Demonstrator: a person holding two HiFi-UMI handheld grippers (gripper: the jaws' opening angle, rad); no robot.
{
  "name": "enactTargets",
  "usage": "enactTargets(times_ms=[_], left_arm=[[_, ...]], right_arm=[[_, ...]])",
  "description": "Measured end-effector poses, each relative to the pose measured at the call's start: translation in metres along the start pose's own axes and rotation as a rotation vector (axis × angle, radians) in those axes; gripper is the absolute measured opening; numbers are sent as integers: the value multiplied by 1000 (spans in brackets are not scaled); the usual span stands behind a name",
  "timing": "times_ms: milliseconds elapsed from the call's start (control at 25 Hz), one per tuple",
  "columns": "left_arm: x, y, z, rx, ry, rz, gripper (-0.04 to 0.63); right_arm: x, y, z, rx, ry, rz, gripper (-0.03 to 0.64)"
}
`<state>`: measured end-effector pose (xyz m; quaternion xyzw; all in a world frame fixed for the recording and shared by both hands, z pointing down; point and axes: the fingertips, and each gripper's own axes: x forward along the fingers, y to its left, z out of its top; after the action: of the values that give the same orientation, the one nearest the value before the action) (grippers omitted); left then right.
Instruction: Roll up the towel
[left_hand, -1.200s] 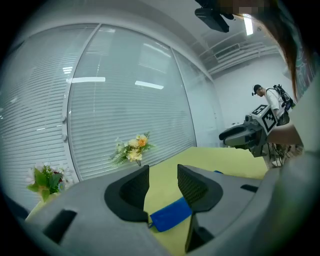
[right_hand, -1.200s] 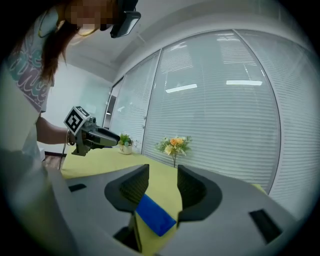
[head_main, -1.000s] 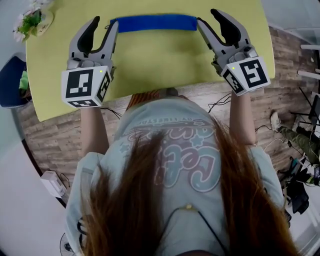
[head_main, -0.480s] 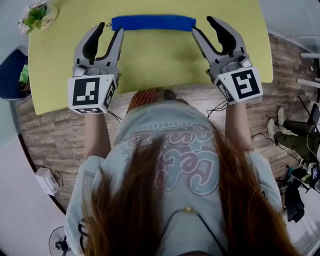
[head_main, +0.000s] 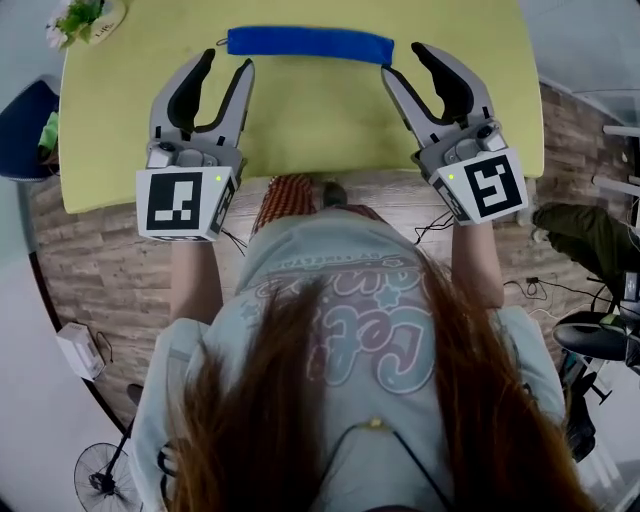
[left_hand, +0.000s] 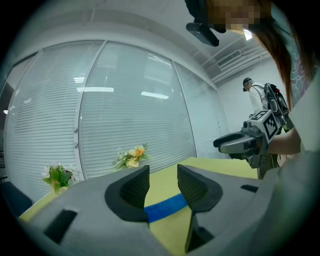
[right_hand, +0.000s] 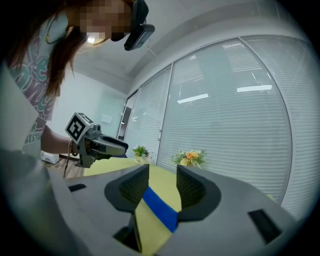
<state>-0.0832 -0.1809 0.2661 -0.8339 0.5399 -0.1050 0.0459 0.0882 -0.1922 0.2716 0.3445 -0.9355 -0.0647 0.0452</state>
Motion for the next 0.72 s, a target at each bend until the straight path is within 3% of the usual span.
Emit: enactTargets(times_ms=[240,720], left_arm=[[-12,-11,6,-21,-57,24,146],[-12,-31,15,-45,-110,20,37]], right_arm=[[-7,5,0,-16,-21,1,140],[-17,10,3,12,-68,-3,6]])
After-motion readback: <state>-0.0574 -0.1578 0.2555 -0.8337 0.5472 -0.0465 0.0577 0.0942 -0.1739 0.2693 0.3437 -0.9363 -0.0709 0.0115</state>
